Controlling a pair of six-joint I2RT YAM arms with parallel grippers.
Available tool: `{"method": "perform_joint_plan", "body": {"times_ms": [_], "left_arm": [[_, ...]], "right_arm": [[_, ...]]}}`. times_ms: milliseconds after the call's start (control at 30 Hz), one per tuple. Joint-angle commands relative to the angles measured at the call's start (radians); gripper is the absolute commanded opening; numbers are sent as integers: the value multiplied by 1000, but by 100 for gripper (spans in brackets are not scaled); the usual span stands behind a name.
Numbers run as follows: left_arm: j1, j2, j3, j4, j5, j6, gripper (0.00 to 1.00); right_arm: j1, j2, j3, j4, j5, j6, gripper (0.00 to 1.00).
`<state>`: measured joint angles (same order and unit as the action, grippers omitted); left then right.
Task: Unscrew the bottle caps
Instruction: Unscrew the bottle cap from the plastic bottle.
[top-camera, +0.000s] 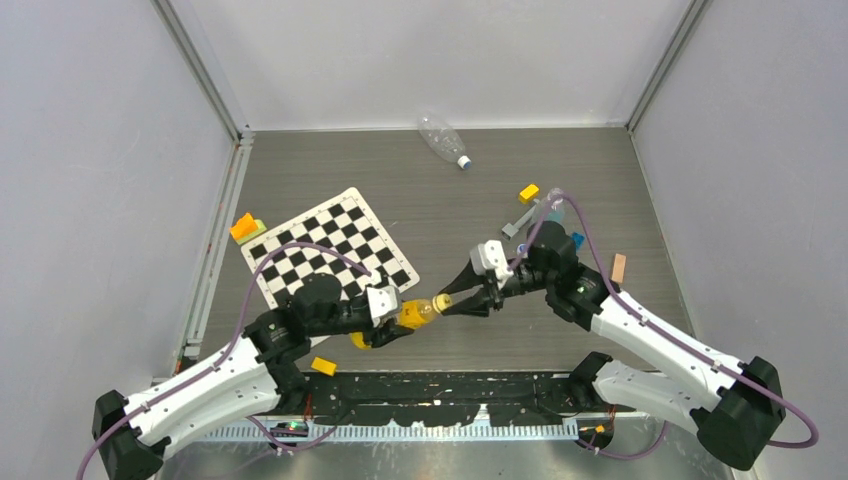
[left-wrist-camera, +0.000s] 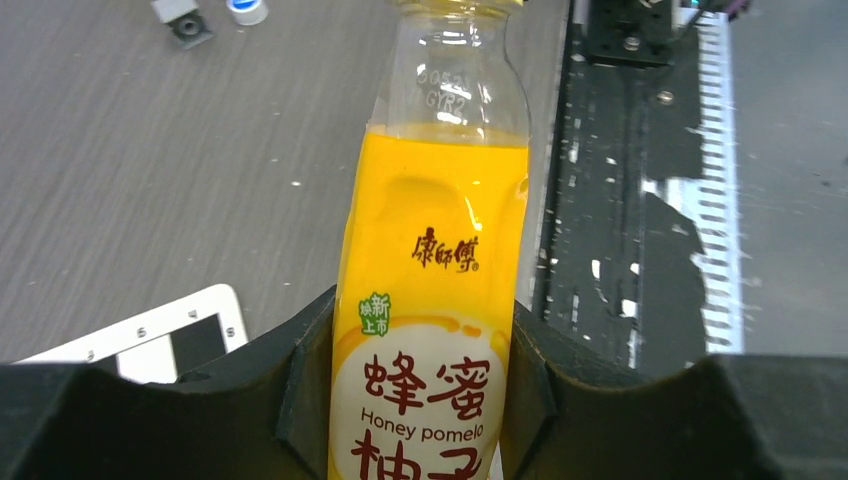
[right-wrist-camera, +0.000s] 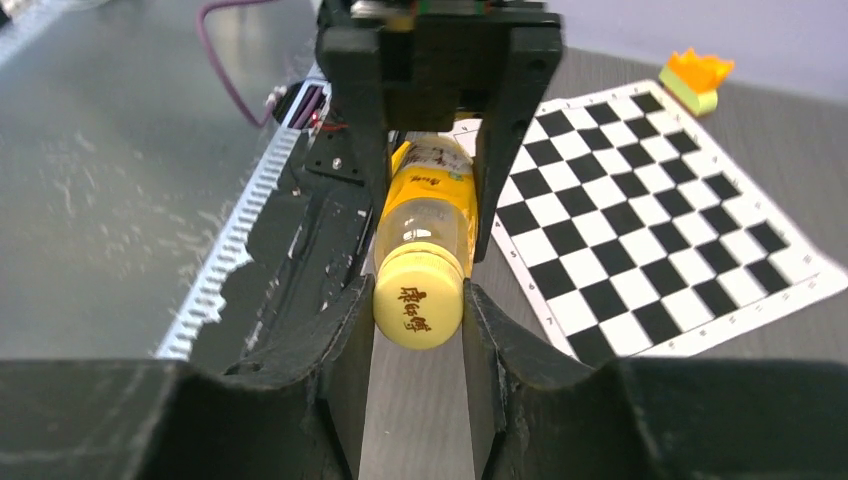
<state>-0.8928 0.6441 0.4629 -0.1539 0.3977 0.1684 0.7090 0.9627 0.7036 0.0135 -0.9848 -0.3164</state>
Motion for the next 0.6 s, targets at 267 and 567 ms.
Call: {"method": "perform_joint_plan", "body": {"times_ms": [267,567], "left_arm": [[43,108,153,-15,306,-8,0],[46,75,105,25,196,-1,0]], "right_arm": [[-5,-61,-47,-122,-92,-483,5],[-6,-61,-42,-84,-25,-405,40]]}}
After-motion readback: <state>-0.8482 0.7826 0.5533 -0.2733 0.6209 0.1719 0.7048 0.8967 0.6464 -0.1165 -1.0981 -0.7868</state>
